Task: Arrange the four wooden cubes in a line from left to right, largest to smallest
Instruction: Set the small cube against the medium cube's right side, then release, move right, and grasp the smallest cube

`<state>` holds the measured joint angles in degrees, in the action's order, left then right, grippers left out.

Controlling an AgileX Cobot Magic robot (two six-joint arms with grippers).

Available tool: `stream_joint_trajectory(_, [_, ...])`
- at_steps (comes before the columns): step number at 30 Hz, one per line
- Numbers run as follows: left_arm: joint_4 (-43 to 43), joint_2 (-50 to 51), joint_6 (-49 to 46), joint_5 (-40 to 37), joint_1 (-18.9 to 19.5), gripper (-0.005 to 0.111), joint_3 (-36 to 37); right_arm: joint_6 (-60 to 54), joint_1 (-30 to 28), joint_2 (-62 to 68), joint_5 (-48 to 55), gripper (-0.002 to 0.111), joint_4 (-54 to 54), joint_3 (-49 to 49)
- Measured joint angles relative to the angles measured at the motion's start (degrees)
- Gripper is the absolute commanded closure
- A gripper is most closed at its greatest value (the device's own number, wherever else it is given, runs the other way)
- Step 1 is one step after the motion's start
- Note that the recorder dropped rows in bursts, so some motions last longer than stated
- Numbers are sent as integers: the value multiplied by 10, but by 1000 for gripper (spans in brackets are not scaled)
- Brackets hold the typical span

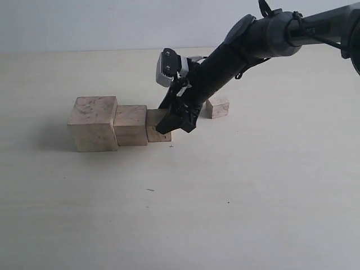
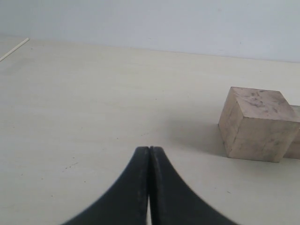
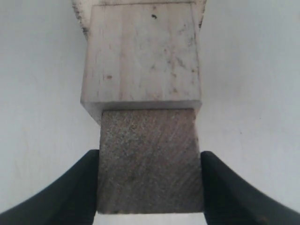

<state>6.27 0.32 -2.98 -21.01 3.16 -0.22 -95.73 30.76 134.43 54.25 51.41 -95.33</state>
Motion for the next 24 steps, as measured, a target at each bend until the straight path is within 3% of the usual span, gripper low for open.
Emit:
stream_joint_trajectory(4, [0, 0, 0, 0, 0, 107, 0, 0, 0, 1, 0, 103, 1, 0])
stream_joint_trajectory(6, [0, 0, 0, 0, 0, 107, 0, 0, 0, 1, 0, 88, 1, 0])
stream_joint_trajectory(10, [0, 0, 0, 0, 0, 107, 0, 0, 0, 1, 0, 47, 1, 0])
stream_joint_trajectory(13, [0, 0, 0, 0, 0, 107, 0, 10, 1, 4, 0, 30, 2, 0])
stream_joint_trajectory(16, [0, 0, 0, 0, 0, 107, 0, 22, 5, 7, 1, 23, 8, 0])
stream_joint_trajectory(24, [0, 0, 0, 0, 0, 107, 0, 75, 4, -33, 1, 24, 5, 1])
